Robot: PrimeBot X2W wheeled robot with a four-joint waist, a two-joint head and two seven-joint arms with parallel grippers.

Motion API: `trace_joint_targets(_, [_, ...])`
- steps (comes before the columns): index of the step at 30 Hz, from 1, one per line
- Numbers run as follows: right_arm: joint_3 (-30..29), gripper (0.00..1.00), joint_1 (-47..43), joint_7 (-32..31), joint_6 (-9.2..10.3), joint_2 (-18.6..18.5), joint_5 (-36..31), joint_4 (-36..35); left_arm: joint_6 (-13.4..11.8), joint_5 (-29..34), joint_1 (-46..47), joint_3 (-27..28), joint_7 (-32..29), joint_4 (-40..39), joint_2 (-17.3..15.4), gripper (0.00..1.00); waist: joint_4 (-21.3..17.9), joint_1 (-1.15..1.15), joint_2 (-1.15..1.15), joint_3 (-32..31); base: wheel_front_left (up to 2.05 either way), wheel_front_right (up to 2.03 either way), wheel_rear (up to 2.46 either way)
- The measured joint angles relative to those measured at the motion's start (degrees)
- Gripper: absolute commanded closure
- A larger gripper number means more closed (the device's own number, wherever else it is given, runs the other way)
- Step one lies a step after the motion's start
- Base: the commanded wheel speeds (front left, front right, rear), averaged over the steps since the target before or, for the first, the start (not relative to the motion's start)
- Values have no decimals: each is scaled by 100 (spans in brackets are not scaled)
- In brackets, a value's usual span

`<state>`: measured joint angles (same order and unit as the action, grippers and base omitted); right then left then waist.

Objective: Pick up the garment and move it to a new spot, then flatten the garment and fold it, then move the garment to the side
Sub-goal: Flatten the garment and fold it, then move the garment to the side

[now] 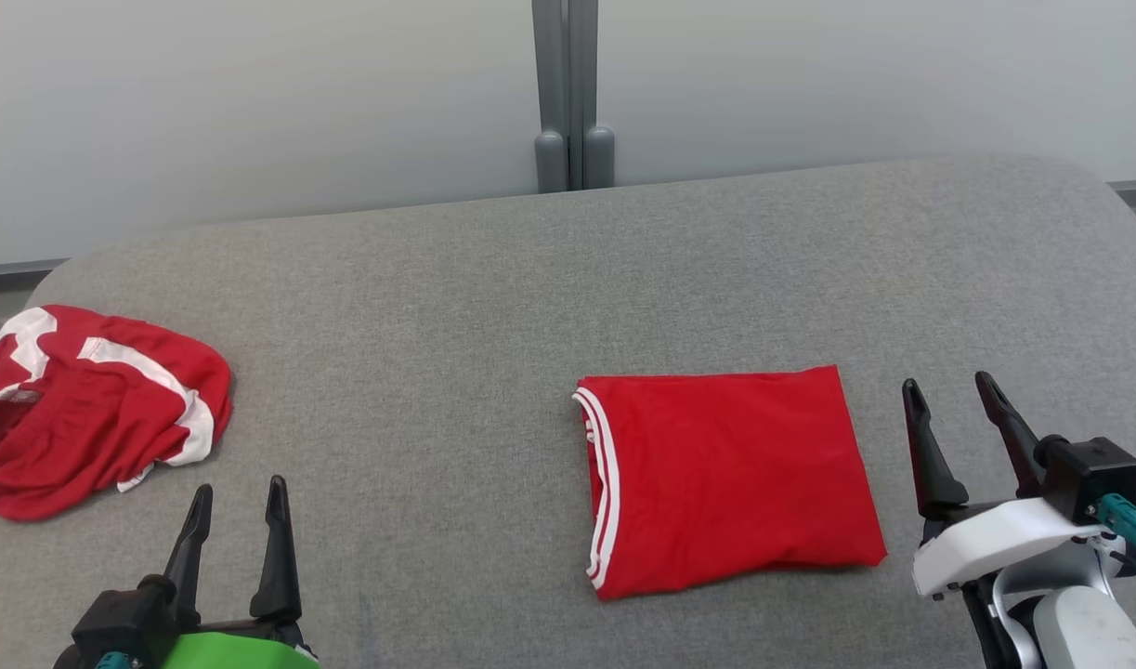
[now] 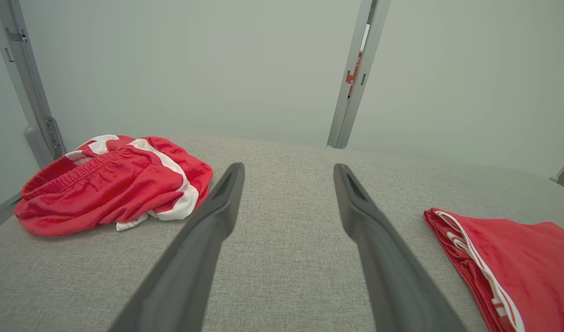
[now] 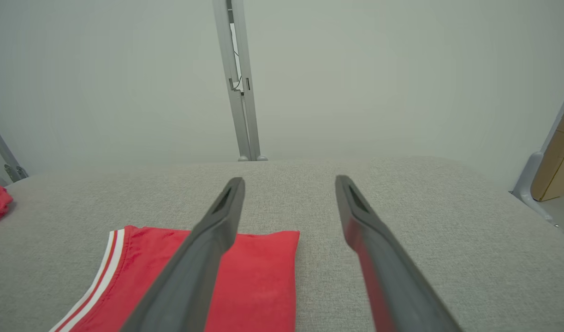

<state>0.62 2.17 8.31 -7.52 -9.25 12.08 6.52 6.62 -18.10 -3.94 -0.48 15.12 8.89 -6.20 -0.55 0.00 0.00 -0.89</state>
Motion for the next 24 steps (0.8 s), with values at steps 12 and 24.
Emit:
trace_joint_targets(12, [157,0,164,85,0,-2,86,167,-9,-4,-67,21,0,-11,11,0,41,0,0,-60,0,0,0])
trace_joint_targets(24, [121,0,197,-137,0,-13,194,288,-15,-18,-72,47,1,-15,12,0,64,0,0,-12,0,0,0])
